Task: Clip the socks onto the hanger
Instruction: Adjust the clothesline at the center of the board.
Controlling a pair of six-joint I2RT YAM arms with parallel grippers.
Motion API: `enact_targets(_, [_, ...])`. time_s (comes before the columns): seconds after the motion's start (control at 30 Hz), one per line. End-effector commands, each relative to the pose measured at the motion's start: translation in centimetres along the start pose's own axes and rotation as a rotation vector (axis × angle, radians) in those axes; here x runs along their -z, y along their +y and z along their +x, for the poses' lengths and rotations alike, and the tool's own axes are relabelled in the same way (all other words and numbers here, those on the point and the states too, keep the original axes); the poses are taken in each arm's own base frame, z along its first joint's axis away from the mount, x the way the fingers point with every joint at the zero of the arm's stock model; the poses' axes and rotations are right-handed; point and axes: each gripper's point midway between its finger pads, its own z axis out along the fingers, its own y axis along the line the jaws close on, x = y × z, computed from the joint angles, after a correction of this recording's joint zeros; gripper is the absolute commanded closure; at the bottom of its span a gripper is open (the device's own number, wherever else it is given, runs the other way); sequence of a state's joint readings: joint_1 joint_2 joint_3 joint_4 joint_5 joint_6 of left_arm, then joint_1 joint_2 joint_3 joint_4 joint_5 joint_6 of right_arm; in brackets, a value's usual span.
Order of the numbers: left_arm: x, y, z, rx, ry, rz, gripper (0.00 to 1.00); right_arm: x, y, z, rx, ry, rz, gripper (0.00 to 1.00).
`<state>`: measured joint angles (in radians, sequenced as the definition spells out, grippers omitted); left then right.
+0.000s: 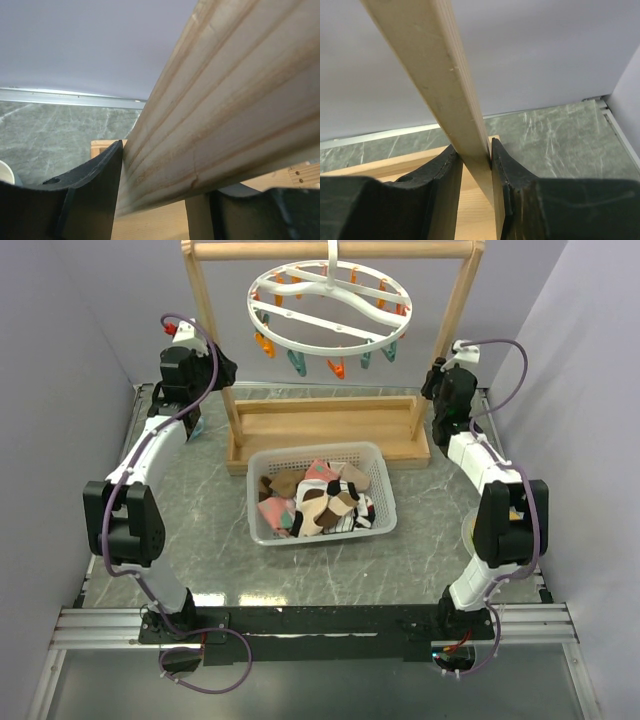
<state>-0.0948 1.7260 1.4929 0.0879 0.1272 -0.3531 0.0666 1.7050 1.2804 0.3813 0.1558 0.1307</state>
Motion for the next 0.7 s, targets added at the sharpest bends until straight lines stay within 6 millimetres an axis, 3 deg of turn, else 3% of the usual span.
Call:
enact_targets(0.0, [2.4, -1.6, 0.1, -0.14, 0.027, 0.087, 0.95, 2.7, -0.2, -1.0, -0.09, -0.008, 0.001, 0.82])
enact_targets(0.27, [4.9, -3.1, -0.2, -0.127, 0.029, 0.139, 0.99, 6.0, -0.9, -0.1, -0.109, 0.017, 0.007, 0.82])
enact_targets(0.67, [9.8, -4.3, 1.9, -0.117, 0.07, 0.181, 0.99, 10.9, -2.0, 1.8, -0.152, 0.053, 0.023, 0.81])
